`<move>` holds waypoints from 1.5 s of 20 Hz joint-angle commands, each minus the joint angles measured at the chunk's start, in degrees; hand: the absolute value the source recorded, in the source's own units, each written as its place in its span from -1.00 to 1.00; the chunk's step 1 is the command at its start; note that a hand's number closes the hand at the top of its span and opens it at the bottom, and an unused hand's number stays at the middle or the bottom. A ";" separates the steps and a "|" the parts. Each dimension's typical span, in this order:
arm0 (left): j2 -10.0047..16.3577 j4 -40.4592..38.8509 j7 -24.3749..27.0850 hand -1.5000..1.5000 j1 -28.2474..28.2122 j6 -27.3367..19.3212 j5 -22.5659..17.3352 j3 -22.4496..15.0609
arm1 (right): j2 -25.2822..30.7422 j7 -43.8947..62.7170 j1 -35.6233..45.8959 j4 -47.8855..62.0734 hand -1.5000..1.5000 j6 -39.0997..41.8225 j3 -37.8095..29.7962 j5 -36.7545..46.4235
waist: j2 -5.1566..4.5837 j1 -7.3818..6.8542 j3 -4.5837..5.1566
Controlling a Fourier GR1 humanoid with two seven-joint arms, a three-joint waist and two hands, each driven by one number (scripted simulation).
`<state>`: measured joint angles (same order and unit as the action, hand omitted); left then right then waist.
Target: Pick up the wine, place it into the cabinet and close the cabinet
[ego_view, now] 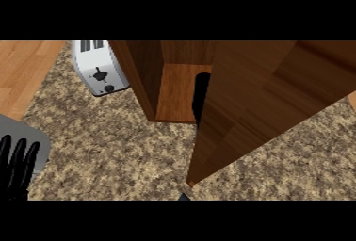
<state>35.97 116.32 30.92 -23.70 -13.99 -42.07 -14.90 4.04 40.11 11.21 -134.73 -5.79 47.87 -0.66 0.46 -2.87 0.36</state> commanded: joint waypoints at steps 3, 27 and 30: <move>3.07 -2.05 1.12 -1.00 -2.44 7.80 -4.59 5.94 | -3.77 -0.09 16.28 9.19 1.00 -10.80 2.92 -2.10 | -0.31 -0.89 0.05; 9.60 -5.63 -3.88 -1.00 -0.23 18.59 -14.39 20.35 | -4.03 -6.88 61.31 62.32 1.00 2.86 -14.17 -48.10 | -1.83 -3.08 -0.19; 9.91 -7.58 -4.77 -1.00 1.48 19.50 -16.31 22.63 | -4.03 -9.36 63.98 71.90 1.00 6.61 -18.73 -52.47 | -1.55 -1.63 -0.20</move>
<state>44.95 110.74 27.21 -23.69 4.52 -56.90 5.33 0.00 31.62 72.57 -71.31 -4.55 31.75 -46.11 -1.16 -5.15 0.17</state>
